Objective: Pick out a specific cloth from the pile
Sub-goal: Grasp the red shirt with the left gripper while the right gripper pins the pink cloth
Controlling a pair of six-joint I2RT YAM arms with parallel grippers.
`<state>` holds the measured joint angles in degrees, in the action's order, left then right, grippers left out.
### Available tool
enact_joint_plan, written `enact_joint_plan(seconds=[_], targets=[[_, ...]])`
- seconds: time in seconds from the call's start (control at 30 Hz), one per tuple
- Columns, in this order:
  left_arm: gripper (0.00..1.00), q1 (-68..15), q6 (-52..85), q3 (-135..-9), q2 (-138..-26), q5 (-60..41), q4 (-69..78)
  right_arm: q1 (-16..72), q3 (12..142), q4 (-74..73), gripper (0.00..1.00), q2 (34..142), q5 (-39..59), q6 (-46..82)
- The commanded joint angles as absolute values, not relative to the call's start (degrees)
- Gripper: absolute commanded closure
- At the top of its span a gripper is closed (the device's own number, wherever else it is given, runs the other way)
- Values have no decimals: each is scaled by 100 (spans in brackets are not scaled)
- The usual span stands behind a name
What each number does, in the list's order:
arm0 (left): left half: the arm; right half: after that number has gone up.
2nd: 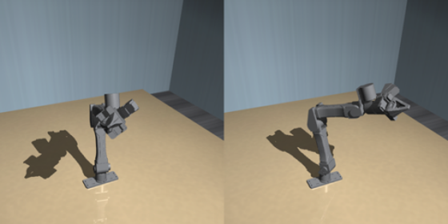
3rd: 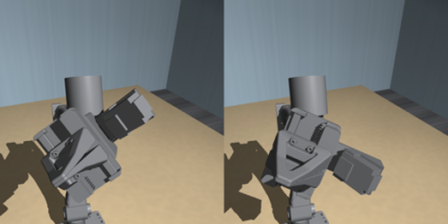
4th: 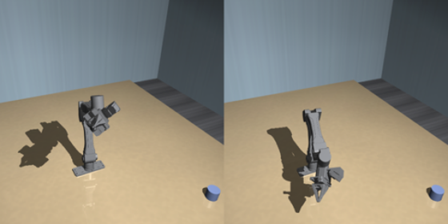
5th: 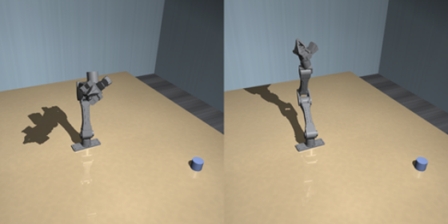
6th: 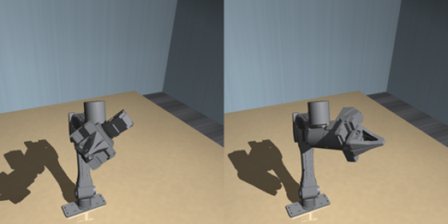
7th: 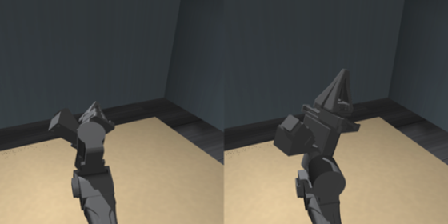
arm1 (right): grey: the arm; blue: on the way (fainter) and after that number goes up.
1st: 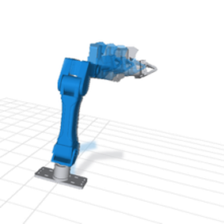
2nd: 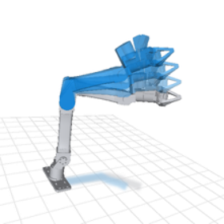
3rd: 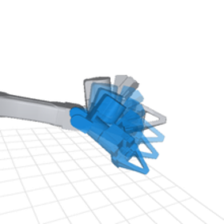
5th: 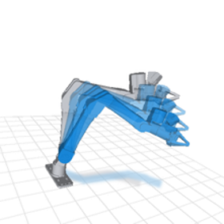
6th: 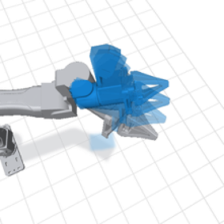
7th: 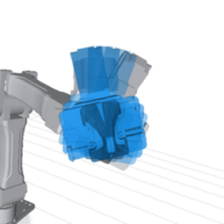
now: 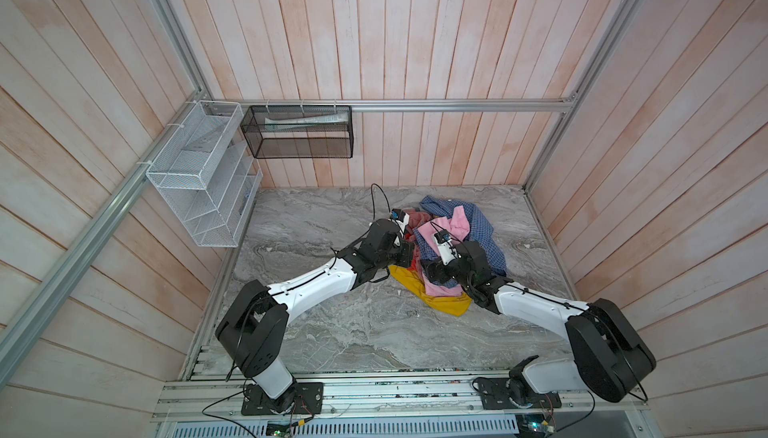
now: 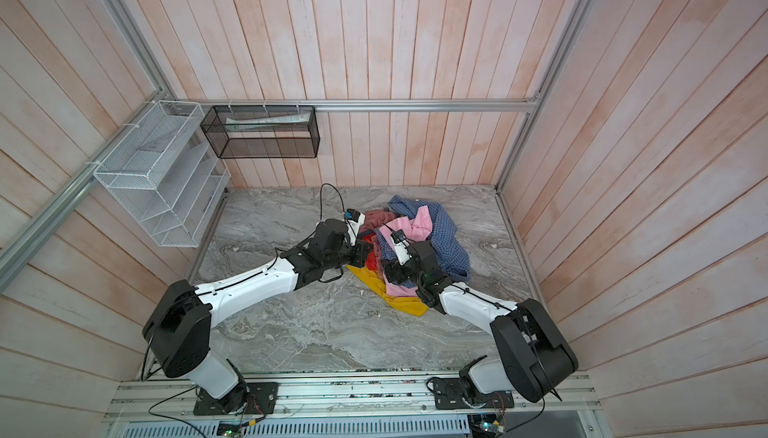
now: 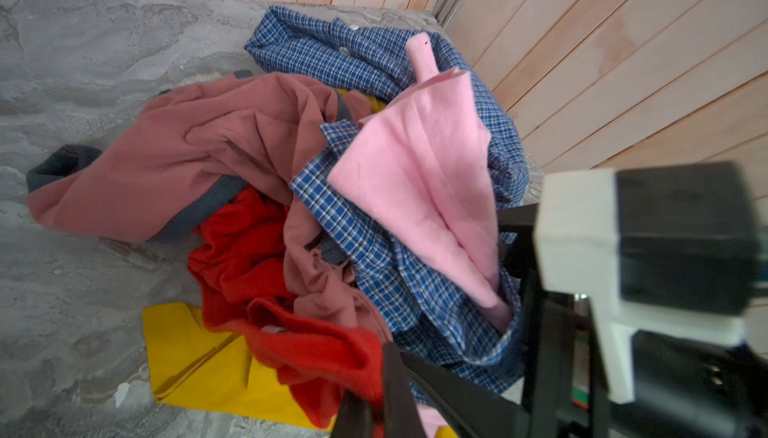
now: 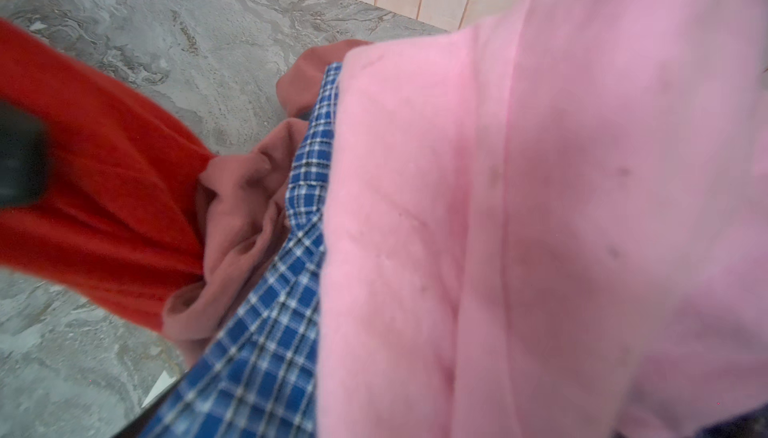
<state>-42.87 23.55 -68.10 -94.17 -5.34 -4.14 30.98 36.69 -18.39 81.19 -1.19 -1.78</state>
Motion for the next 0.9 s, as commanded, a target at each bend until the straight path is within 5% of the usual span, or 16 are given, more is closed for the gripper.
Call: enact_joint_plan(seconds=[0.0,0.2,0.87], targets=[[100,-4288,2180,-7329,-9395,-492,-105,3138,3856,-1347,11,8345,-744,111],[100,-4281,2036,-7709,-9354,-444,-206,3100,3960,-1283,18,8464,-1037,252],[100,-4280,1530,-8232,-8568,423,-797,2725,3967,-1307,14,8490,-1240,743]])
